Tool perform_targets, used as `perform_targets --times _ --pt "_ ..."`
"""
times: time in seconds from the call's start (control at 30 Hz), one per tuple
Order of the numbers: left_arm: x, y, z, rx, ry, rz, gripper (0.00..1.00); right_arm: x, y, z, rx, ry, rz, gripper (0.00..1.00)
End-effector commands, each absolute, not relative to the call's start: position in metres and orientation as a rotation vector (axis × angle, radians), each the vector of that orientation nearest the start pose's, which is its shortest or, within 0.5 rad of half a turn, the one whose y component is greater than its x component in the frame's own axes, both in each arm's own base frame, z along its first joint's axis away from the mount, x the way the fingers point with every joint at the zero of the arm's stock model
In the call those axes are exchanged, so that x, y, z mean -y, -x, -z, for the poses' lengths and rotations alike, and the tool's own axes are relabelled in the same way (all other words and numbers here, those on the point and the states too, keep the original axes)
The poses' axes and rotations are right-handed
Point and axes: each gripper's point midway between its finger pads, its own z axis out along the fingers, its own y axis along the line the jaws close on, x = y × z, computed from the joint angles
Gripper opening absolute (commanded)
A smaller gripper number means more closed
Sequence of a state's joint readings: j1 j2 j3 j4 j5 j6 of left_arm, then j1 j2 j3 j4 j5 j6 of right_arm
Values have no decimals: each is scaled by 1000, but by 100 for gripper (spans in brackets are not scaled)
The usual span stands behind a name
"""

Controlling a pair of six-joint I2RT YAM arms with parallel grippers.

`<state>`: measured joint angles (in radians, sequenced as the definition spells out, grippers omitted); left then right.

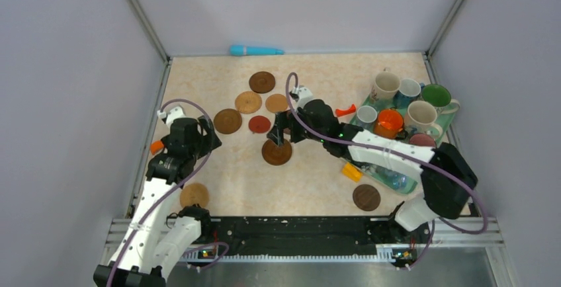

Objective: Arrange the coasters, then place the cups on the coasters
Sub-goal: Move the coaster to the center of the board.

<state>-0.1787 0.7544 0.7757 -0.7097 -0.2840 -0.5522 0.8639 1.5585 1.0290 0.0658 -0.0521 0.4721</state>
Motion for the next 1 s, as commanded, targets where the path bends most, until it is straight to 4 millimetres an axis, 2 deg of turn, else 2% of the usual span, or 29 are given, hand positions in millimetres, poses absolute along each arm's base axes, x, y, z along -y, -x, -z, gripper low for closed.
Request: perform_targets --times 0.0,0.13,0.23,0.47,0.63,0.83,0.97 --pt "-1 -234 -157 -2157 805 -12 97 -333 -274 -180 -2049 410 -779 99" --pt "-7 -219 -132 -2190 1040 -72 98 -311 -261 -175 -2054 376 -757 99" --pt "-8 -211 -115 -2215 1166 -114 99 -301 -251 -176 -2045 372 -770 99" --pt "-4 -193 -75 -2280 1359 -192 99 -278 -242 -183 -1996 338 -752 99" --pt "-7 -183 -62 -2264 1460 -249 99 -265 -242 -183 -1979 308 -716 99" --pt "-10 -179 -47 -2218 1536 -263 97 -261 -241 -184 -1973 297 -711 99" --pt "-6 -186 -36 -2251 1501 -221 99 -260 -241 -187 -1970 287 -713 99"
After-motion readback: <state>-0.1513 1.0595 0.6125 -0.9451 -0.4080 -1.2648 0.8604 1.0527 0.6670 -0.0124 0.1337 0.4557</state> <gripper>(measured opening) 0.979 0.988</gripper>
